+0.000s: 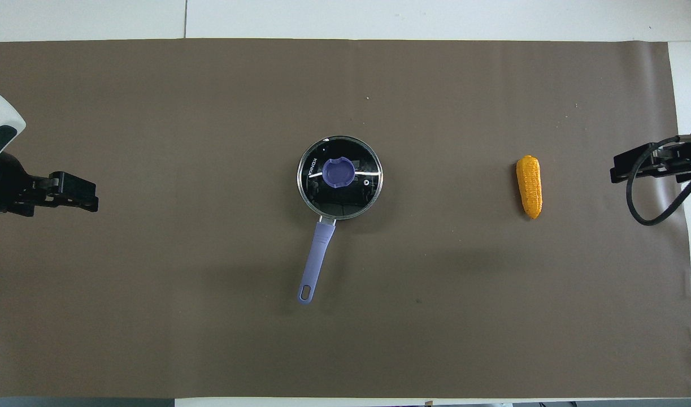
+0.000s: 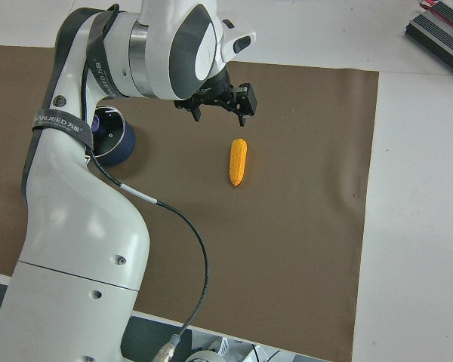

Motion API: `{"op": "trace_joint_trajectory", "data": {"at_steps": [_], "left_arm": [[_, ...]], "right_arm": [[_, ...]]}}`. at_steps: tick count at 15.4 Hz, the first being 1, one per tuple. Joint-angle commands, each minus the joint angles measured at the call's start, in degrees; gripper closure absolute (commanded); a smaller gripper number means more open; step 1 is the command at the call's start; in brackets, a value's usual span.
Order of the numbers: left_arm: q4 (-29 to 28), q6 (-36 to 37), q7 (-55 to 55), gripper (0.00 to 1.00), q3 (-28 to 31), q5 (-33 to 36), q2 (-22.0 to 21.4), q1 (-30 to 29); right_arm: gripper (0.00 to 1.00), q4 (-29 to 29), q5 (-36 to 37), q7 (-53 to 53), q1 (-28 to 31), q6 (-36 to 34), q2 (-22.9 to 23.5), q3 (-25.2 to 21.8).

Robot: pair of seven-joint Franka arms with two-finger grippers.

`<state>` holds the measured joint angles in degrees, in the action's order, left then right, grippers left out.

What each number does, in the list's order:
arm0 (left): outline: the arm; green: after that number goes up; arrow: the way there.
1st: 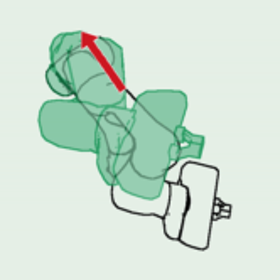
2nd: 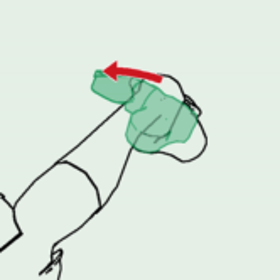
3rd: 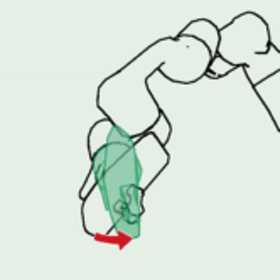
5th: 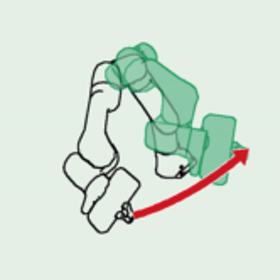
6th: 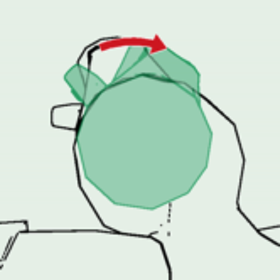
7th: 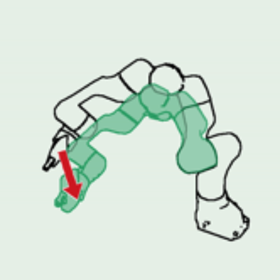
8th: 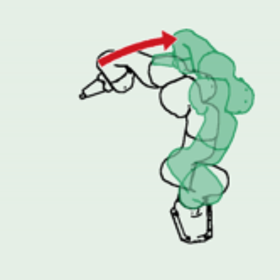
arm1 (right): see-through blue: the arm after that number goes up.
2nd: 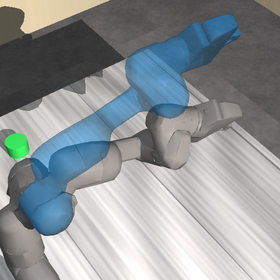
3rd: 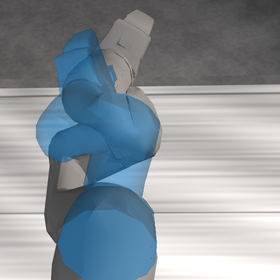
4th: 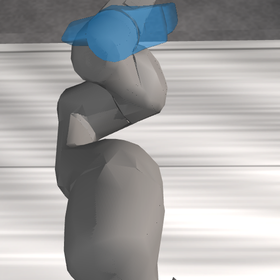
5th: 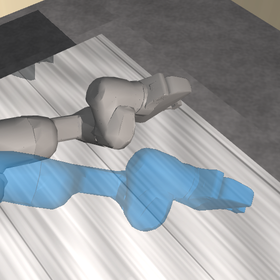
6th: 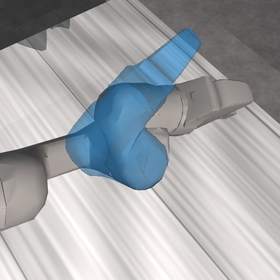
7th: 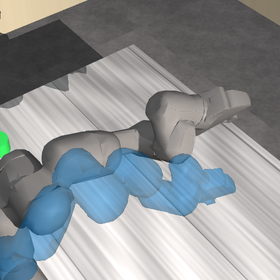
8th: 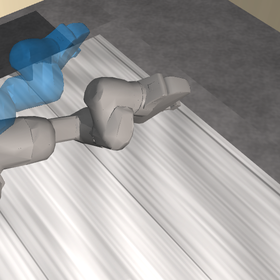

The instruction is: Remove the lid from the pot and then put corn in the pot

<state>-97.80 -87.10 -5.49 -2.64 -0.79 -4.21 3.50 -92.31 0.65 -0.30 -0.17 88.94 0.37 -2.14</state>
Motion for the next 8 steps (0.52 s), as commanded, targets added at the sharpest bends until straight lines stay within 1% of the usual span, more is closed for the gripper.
{"op": "trace_joint_trajectory", "data": {"at_steps": [1, 6, 8], "left_arm": [[-0.28, -0.79, 0.92, 0.00, -0.17, -0.88, -0.36, -0.60], [-0.46, -1.06, 0.83, 0.00, -0.09, -1.23, -0.44, -0.25], [-0.11, -3.23, -0.40, 0.00, -0.52, -1.23, 0.08, 0.45]], "right_arm": [[0.00, -0.32, -0.21, -1.54, 0.70, 0.45, -0.45, 0.12], [0.00, -0.94, -0.38, -1.37, 1.49, 0.89, -0.54, 0.03], [0.00, -0.94, -0.38, -3.03, 2.02, 1.24, -0.63, 0.03]]}}
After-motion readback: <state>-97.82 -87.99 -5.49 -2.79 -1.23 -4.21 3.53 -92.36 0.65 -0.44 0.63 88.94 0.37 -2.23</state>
